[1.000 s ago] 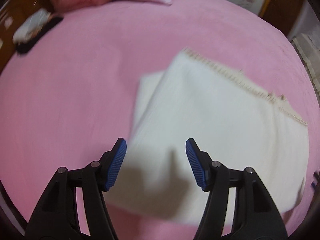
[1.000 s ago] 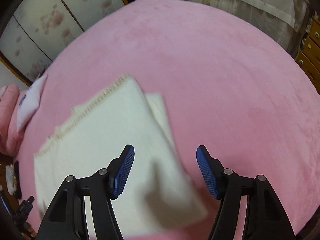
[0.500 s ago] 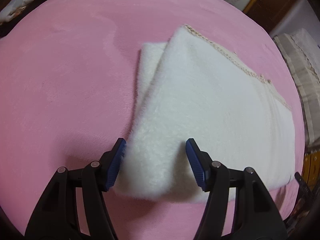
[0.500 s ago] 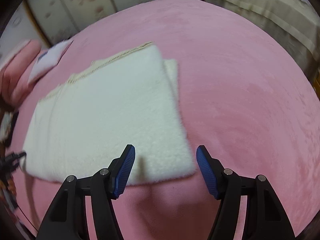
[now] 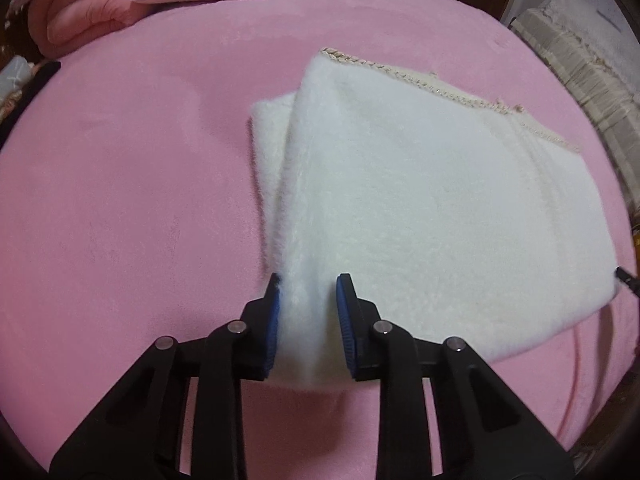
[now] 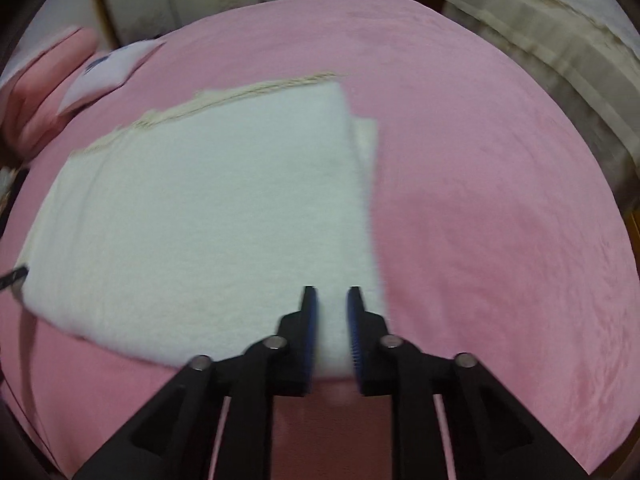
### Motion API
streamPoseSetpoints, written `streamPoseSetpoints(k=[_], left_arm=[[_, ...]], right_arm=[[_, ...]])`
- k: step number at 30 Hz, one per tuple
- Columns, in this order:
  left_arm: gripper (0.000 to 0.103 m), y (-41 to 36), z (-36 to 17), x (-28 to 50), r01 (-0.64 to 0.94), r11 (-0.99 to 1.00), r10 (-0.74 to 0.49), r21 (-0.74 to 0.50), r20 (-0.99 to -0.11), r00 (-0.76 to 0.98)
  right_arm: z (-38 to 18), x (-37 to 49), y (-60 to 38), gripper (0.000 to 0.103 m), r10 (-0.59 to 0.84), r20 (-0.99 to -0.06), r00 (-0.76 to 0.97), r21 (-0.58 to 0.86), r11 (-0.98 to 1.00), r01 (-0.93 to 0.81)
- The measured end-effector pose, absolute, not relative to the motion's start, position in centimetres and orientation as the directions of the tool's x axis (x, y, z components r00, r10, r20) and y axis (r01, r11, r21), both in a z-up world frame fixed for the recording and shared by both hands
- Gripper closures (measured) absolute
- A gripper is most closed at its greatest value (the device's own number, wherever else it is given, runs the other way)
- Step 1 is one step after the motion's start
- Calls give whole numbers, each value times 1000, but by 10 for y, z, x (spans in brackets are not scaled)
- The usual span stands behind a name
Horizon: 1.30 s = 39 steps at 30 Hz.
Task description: Fold large clothes
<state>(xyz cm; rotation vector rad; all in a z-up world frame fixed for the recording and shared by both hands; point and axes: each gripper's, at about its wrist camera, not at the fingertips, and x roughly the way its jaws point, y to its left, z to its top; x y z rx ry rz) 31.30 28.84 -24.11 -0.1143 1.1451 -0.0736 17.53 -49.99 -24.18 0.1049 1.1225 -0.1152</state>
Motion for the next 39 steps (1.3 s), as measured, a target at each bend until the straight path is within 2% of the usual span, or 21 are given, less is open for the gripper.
streamPoseSetpoints(k=[2, 3, 4, 5, 6, 7, 9, 10, 15, 16, 17, 18, 19, 20, 24, 27, 33, 35, 38, 39], left_arm=[[67, 295, -236, 309, -3, 981, -175, -192, -899, 401], [55, 298, -236, 309, -4, 975, -205, -224, -898, 388], [46, 300, -236, 310, -2, 969, -230, -249, -897, 379], [45, 301, -234, 307, 10, 959, -266, -283, -888, 376], [43, 299, -236, 310, 19, 957, -276, -291, -884, 378], [43, 298, -237, 309, 28, 958, -275, -286, -883, 379], [43, 293, -239, 308, 53, 966, -255, -253, -898, 359], [43, 291, -242, 310, 61, 969, -244, -238, -903, 353], [43, 301, -255, 317, 0, 974, -213, -228, -911, 354], [49, 304, -260, 319, -11, 971, -222, -241, -912, 345], [55, 306, -264, 320, -12, 963, -251, -270, -908, 337], [68, 309, -265, 319, -20, 963, -246, -269, -906, 345], [88, 312, -264, 316, -21, 964, -239, -264, -900, 364], [96, 314, -262, 314, -15, 957, -263, -291, -883, 389], [98, 316, -250, 292, -39, 946, -271, -322, -850, 452], [98, 317, -253, 272, -72, 944, -259, -322, -859, 442], [98, 331, -274, 246, -156, 914, -289, -375, -870, 399], [97, 329, -272, 246, -167, 919, -270, -359, -877, 397], [87, 323, -260, 251, -192, 948, -164, -252, -909, 384], [76, 324, -254, 251, -239, 948, -106, -209, -918, 382]], right_arm=[[-249, 174, -507, 81, 5, -911, 412, 73, 986, 150], [-253, 174, -509, 80, 10, -918, 395, 70, 988, 139], [-255, 175, -510, 73, 2, -922, 387, 58, 990, 132], [-256, 174, -512, 59, -17, -922, 388, 40, 990, 138], [-257, 174, -515, 53, -37, -919, 391, 27, 987, 157], [-257, 172, -519, 53, -29, -913, 407, 42, 985, 165], [-263, 175, -522, 62, 23, -909, 417, 99, 982, 161], [-265, 174, -523, 73, 59, -913, 404, 130, 980, 152], [-272, 175, -533, 73, 94, -916, 389, 175, 968, 179], [-274, 176, -537, 73, 113, -915, 387, 202, 959, 198], [-276, 180, -540, 78, 128, -913, 387, 223, 951, 212], [-277, 181, -542, 82, 145, -909, 390, 243, 945, 217], [-276, 180, -543, 89, 149, -907, 395, 249, 944, 217], [-274, 178, -543, 93, 146, -907, 395, 245, 946, 214], [-266, 178, -534, 95, 140, -905, 401, 234, 952, 198], [-258, 167, -532, 96, 164, -904, 396, 263, 942, 211], [-270, 161, -535, 96, 132, -931, 341, 221, 946, 238], [-271, 163, -534, 96, 107, -937, 332, 197, 948, 251], [-259, 163, -519, 91, -18, -939, 344, 63, 973, 222], [-253, 162, -512, 91, -58, -929, 364, 23, 977, 213]])
